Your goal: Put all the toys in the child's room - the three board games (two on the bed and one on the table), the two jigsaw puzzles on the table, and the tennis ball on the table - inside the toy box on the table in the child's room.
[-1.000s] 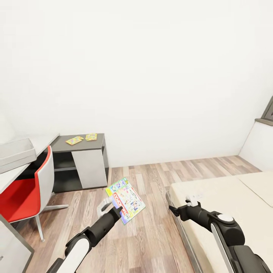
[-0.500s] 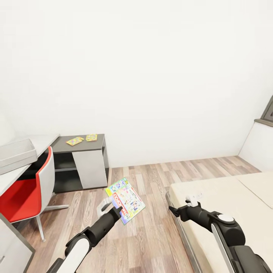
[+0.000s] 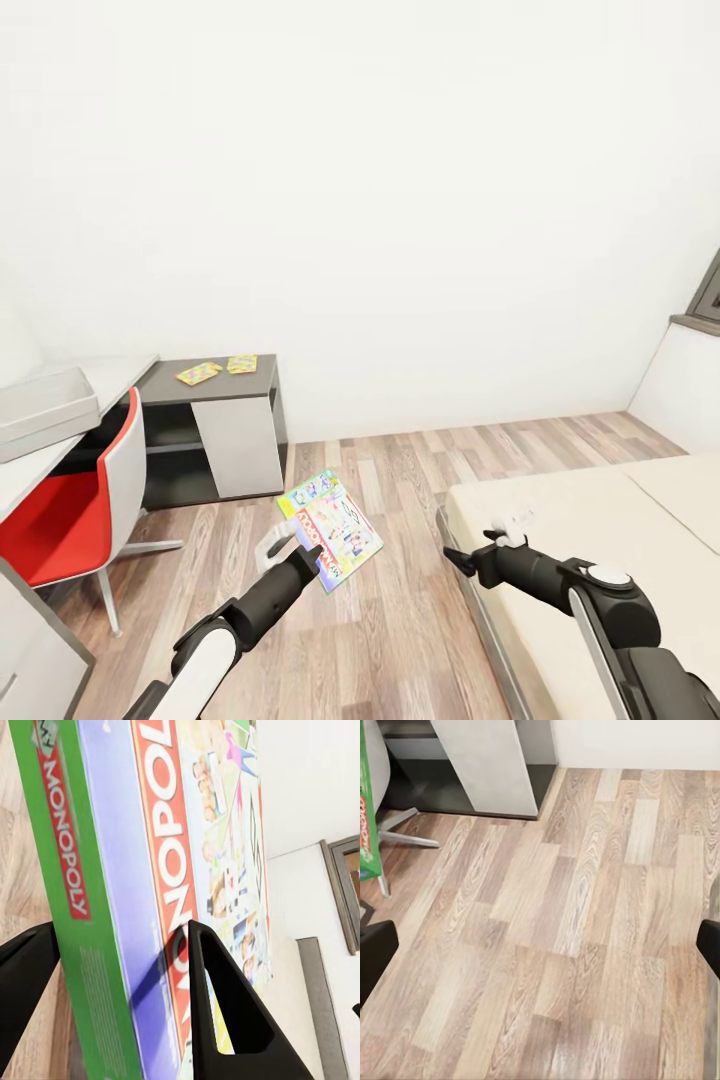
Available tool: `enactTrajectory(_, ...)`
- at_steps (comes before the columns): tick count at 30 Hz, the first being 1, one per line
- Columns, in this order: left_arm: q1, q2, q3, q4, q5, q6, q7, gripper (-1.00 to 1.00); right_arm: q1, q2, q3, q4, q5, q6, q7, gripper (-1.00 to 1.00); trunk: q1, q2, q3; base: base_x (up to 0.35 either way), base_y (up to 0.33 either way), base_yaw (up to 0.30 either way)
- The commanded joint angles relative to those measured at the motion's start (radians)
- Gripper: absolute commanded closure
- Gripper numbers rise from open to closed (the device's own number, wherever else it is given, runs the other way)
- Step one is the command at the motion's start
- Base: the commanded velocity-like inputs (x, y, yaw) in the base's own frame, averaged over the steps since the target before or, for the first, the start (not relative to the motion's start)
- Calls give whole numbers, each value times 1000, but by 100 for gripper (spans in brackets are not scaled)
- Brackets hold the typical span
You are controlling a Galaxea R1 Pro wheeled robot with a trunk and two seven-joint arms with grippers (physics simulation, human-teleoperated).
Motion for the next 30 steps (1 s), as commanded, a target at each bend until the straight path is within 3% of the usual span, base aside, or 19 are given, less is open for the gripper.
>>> enactTrajectory(1,-1,1,-2,-2,9,1,10,100,-1,0,-3,-1,9,3,12,-100,-3,5,1,0,0,0)
enactTrajectory(10,-1,1,-1,0,9,1,10,100,-2,0,-8,-1,9,3,23,-100,-38,68,29,0,0,0)
enactTrajectory(30,-2,0,-2,1,9,1,11,100,-2,4,-9,-1,10,2,22,-100,-38,68,29,0,0,0)
